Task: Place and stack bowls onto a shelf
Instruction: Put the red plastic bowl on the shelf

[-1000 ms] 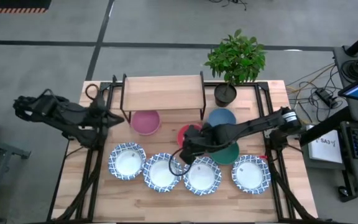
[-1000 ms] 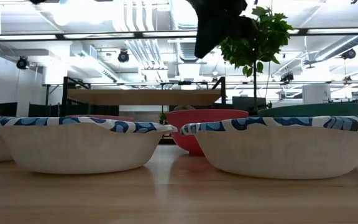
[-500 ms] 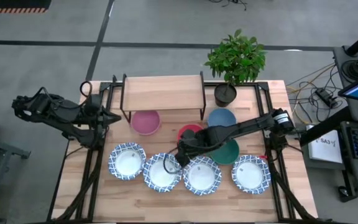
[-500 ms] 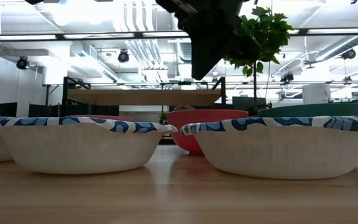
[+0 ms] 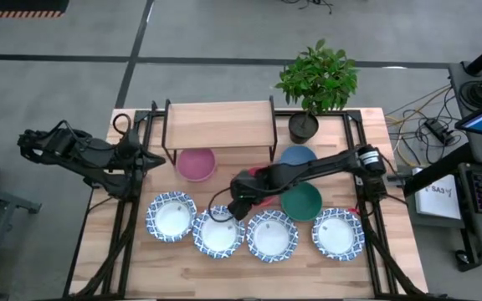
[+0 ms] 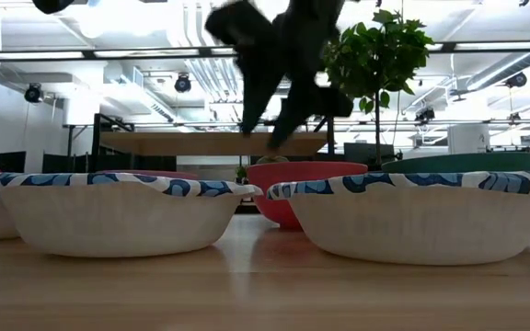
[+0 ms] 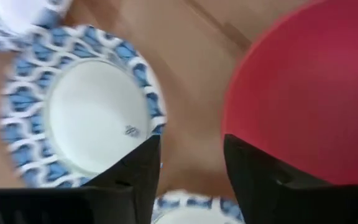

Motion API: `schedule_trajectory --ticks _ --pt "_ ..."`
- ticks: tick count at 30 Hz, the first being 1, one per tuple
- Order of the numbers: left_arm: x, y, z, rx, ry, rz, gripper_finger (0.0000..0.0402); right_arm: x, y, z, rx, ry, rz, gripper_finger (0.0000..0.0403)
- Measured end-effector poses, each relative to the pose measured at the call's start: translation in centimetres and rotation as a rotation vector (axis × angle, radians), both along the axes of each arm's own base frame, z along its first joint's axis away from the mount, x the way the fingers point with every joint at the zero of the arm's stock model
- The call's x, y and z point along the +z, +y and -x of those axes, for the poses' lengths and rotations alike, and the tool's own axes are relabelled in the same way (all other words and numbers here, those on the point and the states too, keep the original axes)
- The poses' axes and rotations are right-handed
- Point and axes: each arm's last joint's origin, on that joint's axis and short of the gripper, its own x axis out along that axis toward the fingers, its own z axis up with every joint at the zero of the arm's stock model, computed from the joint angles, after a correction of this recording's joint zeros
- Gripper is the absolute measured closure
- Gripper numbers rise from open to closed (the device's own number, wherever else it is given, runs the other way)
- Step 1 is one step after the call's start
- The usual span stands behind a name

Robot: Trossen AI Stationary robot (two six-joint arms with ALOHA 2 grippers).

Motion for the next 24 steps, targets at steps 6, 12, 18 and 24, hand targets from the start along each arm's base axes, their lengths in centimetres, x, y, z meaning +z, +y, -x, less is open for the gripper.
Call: schedule_trajectory --ticks 6,12,18,24 --pt "0.0 0.0 0.0 0.006 -0.005 -0.002 0.0402 -4.1 0.1 -1.0 0.000 0.108 0.019 0.0229" --pt "0.3 0.1 -0.1 0.030 -0.034 -0.008 0.0402 -5.9 0.2 -1.3 -0.012 0.152 -0.011 0.0260" --pt "0.3 0.0 -0.3 0.031 -0.036 -0.007 0.0402 -4.5 0.3 -1.1 -0.001 0.124 -0.036 0.0348" --pt "0.2 0.0 -0.5 0.043 -0.030 -0.019 0.0402 -0.8 0.2 -0.2 0.016 0.033 -0.058 0.0391"
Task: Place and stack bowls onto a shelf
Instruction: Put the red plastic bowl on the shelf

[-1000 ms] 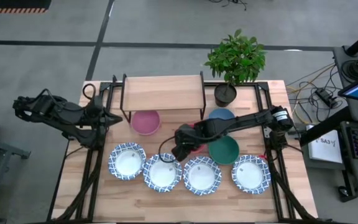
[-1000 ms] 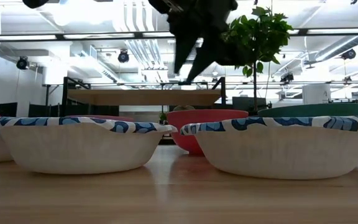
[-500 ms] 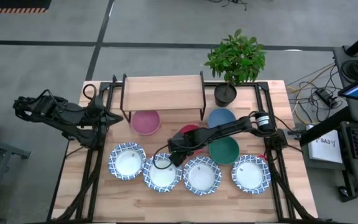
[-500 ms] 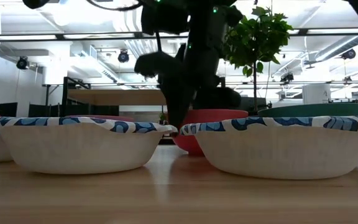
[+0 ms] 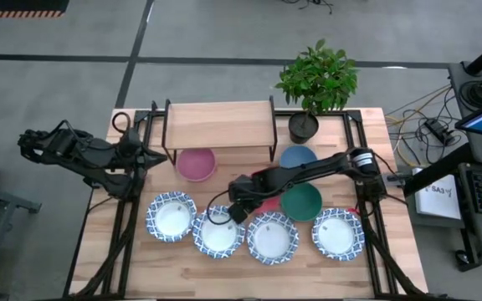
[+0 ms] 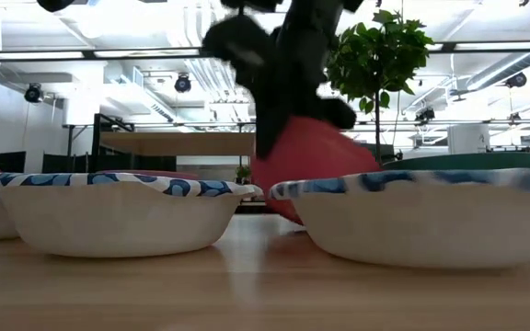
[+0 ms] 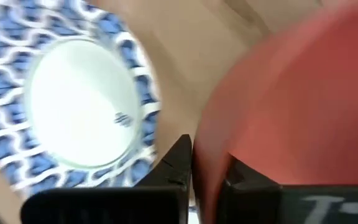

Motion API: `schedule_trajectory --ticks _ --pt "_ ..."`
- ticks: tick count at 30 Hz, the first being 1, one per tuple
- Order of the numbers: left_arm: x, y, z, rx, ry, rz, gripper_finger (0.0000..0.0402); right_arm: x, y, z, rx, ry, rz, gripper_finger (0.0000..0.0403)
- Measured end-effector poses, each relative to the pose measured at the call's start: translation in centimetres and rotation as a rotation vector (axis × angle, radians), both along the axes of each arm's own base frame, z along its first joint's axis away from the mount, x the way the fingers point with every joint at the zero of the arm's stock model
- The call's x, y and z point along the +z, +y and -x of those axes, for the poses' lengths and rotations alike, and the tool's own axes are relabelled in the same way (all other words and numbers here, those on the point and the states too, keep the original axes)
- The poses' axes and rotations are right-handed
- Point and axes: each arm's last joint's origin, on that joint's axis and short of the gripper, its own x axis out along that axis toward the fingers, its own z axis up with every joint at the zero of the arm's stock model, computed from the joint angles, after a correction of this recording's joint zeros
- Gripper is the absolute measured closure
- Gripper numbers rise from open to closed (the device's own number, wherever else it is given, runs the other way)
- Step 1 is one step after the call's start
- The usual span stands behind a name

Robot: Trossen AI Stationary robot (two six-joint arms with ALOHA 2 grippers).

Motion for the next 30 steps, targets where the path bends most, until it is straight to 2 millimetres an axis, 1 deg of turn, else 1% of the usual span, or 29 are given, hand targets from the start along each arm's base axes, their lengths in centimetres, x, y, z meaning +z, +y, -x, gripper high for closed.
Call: schedule_trajectory --ticks 2,6,9,12,15,18,21,24,27,30 --pt "0.0 0.0 -0.1 -0.001 0.005 -0.003 0.0402 1.8 0.0 0.5 0.034 -0.046 -0.008 0.0393" --pt "-0.1 -0.1 -0.4 0.011 0.011 -0.016 0.0402 6.0 0.0 1.1 0.162 -0.181 0.002 0.0393" --pt "-0.1 -0.1 -0.6 0.041 0.013 -0.036 0.0402 9.0 0.1 1.3 0.288 -0.317 0.032 0.0394" --pt "-0.2 -0.1 -0.8 0.062 0.017 -0.052 0.0402 12.0 -0.1 1.3 0.341 -0.453 0.077 0.0394" --pt "-0.2 -0.1 -1.1 0.073 0.022 -0.062 0.0402 14.9 -0.5 1.2 0.379 -0.583 0.173 0.0394" --pt "-0.3 -0.3 -1.4 0.074 0.029 -0.065 0.0402 17.3 -0.8 1.1 0.384 -0.638 0.359 0.0394" --pt "-0.4 -0.4 -1.8 0.079 0.036 -0.070 0.0402 18.6 -1.7 1.2 0.366 -0.598 0.585 0.0394" --pt "-0.4 -0.5 -2.2 0.079 0.032 -0.069 0.0402 18.8 -3.6 1.4 0.339 -0.497 0.733 0.0394" --pt "-0.4 -0.7 -2.7 0.079 0.025 -0.067 0.0402 18.0 -5.9 1.5 0.294 -0.365 0.785 0.0394" --pt "-0.3 -0.8 -3.1 0.080 0.013 -0.062 0.0402 16.5 -8.2 1.7 0.281 -0.226 0.780 0.0394"
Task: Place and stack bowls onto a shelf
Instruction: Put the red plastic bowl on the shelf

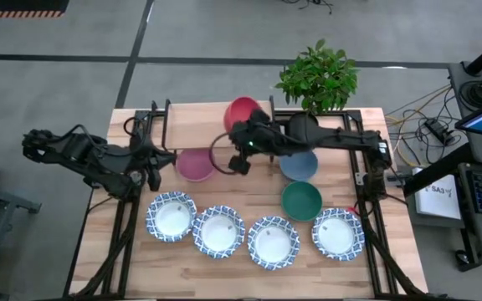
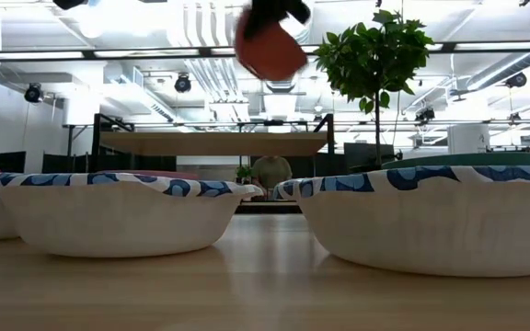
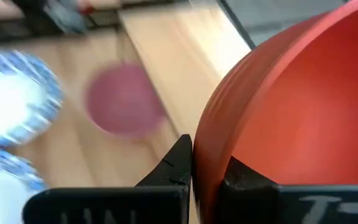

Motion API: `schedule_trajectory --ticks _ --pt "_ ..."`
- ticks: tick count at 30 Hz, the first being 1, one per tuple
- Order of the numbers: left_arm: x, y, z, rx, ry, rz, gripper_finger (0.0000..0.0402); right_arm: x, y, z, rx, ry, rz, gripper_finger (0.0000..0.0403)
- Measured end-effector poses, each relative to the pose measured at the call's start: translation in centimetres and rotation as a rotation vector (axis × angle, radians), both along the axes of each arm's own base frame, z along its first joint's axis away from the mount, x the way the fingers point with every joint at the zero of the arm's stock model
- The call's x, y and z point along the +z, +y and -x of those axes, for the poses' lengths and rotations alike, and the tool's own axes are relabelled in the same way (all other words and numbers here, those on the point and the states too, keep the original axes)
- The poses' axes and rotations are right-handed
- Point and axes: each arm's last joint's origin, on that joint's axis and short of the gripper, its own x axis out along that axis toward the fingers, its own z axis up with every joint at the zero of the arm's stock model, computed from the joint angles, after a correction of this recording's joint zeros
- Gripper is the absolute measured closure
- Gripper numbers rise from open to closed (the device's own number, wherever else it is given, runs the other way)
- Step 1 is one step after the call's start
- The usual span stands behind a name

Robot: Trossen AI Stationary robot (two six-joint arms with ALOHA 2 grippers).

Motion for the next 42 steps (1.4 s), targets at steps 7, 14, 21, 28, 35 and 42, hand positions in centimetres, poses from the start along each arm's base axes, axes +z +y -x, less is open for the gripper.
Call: schedule_trajectory --ticks 7,14,21,28,35,42 --pt "0.1 -0.4 -1.2 0.002 -0.027 0.013 0.0402 -3.6 -4.2 -0.5 -0.094 0.201 -0.011 0.0394" --pt "-0.2 -0.8 -2.4 0.017 -0.031 0.052 0.0402 -5.4 -5.3 -1.3 -0.085 0.268 -0.002 0.0394" --pt "-0.6 -1.2 -3.3 0.010 -0.015 0.066 0.0402 -6.0 -5.4 -1.5 -0.067 0.312 0.011 0.0394" --pt "-0.9 -1.4 -3.9 0.009 0.001 0.065 0.0402 -6.1 -5.9 -1.4 -0.080 0.312 0.010 0.0394" --pt "-1.0 -1.4 -4.0 0.011 0.005 0.069 0.0402 -6.3 -6.1 -1.4 -0.081 0.319 0.011 0.0394" --pt "-0.9 -1.4 -4.0 0.011 0.003 0.071 0.0402 -6.3 -6.3 -1.4 -0.076 0.322 0.017 0.0394"
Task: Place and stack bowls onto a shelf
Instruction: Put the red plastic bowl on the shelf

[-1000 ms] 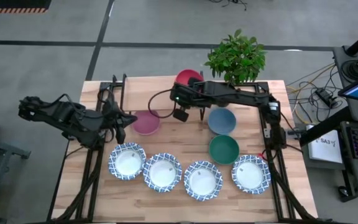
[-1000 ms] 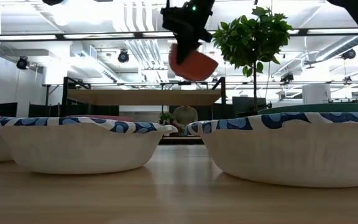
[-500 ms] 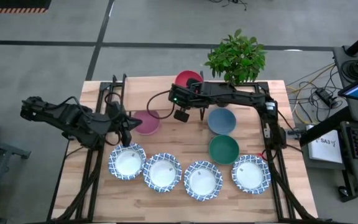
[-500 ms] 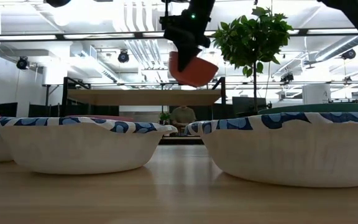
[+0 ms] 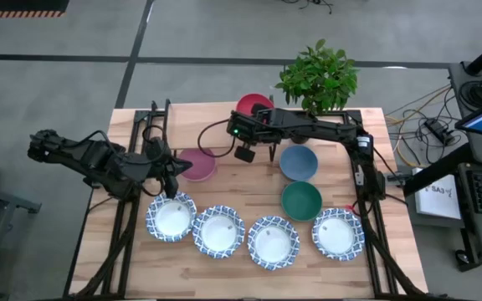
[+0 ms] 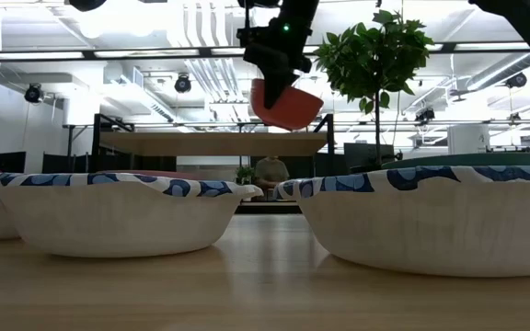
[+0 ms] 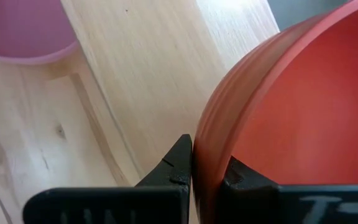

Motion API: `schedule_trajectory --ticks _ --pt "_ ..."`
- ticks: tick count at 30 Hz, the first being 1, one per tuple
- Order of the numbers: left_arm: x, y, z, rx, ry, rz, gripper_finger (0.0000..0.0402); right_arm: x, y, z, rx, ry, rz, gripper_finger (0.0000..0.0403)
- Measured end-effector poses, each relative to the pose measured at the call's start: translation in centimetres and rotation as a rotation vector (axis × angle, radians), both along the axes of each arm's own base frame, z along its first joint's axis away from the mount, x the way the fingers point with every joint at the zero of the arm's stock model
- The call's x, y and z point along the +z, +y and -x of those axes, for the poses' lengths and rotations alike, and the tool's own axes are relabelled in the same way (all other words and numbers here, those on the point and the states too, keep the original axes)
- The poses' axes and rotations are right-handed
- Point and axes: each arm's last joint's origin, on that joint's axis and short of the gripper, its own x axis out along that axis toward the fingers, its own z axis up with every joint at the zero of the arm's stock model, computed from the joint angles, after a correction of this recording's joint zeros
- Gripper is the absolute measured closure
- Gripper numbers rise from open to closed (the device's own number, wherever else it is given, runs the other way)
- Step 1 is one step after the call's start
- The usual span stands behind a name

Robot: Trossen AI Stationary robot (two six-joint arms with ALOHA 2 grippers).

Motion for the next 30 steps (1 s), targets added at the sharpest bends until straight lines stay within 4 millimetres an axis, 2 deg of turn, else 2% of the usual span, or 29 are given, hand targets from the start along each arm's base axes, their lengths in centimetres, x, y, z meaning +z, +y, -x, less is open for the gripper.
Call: schedule_trajectory --ticks 22,30 --pt "-0.2 -0.4 -1.2 -0.011 -0.002 -0.015 0.0402 -1.3 0.0 0.0 0.008 0.043 -0.005 0.0393" --pt "-0.6 -0.6 -1.7 -0.012 0.018 -0.023 0.0402 -1.0 -0.1 -0.5 0.006 -0.025 0.008 0.0350"
